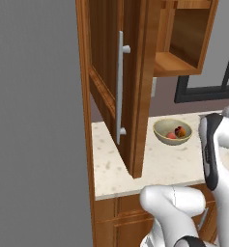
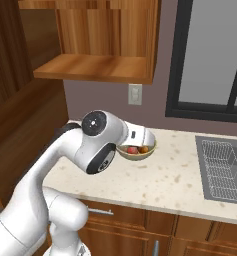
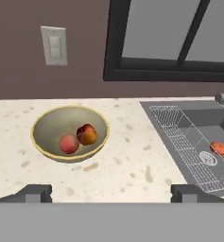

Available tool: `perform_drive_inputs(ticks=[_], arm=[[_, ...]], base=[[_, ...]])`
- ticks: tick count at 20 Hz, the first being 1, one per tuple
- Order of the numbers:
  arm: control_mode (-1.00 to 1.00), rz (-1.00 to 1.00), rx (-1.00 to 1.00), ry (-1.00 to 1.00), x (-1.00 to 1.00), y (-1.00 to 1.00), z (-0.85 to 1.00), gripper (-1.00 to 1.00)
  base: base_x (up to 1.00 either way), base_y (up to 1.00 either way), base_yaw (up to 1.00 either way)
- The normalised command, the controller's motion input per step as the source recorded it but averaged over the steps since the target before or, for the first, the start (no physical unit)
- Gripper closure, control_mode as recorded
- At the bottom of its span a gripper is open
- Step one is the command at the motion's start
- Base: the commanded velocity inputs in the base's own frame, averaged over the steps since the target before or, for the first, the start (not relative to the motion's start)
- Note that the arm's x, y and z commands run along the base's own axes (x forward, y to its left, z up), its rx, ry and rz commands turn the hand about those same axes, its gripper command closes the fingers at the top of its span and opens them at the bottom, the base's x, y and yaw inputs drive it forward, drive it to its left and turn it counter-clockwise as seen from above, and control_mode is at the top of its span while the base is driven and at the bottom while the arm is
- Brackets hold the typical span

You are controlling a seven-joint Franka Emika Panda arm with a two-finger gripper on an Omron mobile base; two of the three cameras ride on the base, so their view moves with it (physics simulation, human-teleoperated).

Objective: Pick the peachs from the cabinet and place them in one bowl. Pick the squash from the sink and place it in the other bowl.

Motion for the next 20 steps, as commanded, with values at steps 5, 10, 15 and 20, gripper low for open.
perform_drive_inputs(ticks=[5, 10, 15, 20], arm=[[-1.0, -0.1, 0.03, 0.06, -0.49, 0.01, -0.08, -1.0], [-1.0, 0.0, 0.02, 0.07, -0.15, 0.01, -0.01, -1.0], [-1.0, 0.0, 0.0, 0.03, -0.35, 0.34, 0.12, -1.0], [-1.0, 0.0, 0.0, 0.0, -0.66, 0.65, 0.1, -1.0]], base=[[0.0, 0.0, 0.0], [0.0, 0.0, 0.0], [0.0, 0.0, 0.0], [0.0, 0.0, 0.0]])
